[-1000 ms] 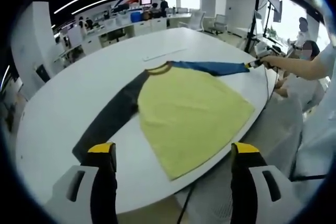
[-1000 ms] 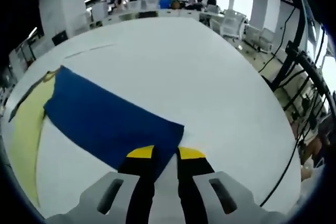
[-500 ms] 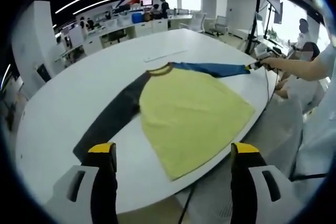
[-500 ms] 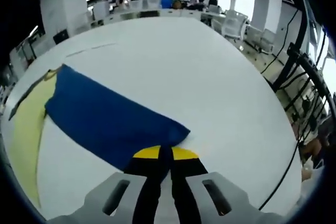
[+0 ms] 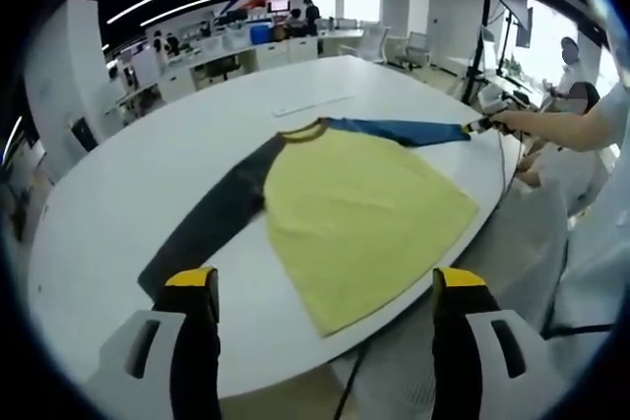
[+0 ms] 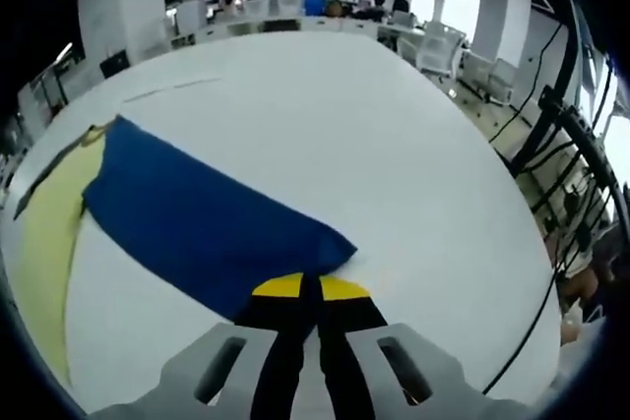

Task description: Fold the garment on the visible template until the final outline fits inside the template.

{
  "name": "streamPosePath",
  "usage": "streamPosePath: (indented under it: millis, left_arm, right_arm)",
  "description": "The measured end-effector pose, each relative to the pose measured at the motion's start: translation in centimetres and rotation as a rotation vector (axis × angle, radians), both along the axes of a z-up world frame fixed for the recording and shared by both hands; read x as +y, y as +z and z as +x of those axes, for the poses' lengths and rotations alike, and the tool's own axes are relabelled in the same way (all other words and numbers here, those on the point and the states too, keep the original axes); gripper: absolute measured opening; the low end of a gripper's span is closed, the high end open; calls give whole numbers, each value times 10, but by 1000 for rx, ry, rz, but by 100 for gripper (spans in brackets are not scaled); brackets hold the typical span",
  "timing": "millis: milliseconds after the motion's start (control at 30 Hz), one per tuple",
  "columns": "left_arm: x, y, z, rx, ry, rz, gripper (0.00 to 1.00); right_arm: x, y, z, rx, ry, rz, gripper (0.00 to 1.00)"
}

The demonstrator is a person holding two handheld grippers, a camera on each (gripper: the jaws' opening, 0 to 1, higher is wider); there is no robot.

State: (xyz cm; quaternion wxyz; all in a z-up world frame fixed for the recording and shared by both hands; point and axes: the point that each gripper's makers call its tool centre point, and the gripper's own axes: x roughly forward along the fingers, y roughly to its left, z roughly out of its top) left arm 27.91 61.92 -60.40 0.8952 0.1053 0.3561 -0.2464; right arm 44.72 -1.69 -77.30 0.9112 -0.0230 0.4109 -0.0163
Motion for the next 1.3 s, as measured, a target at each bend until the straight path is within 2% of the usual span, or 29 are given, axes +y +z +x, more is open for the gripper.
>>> streamPosePath:
  millis: [133, 200, 333, 700, 1033, 1133, 1300]
  left_arm:
    - [4, -1, -3, 2, 13, 0, 85]
    - [8, -2, -5, 3, 23, 2, 85]
    - [11, -1, -5, 0, 35, 1, 87]
    - [6, 1, -3, -14, 20, -11, 86]
    - [10, 3, -2, -29, 26, -28, 86]
    - [10, 4, -3, -32, 24, -31, 86]
    - [11, 5, -2, -36, 21, -33, 87]
  right_arm:
    - [-6, -2, 6, 28, -8, 5, 3]
    - [-1, -1, 1, 33, -18, 17, 3]
    - [3, 3, -4, 7, -53, 27, 3]
    - [17, 51, -3, -73, -52, -1, 3]
    - [21, 86, 18, -123, -10, -53, 3]
    - [18, 91, 25, -133, 2, -52, 3]
    - [26, 107, 31, -155, 23, -63, 3]
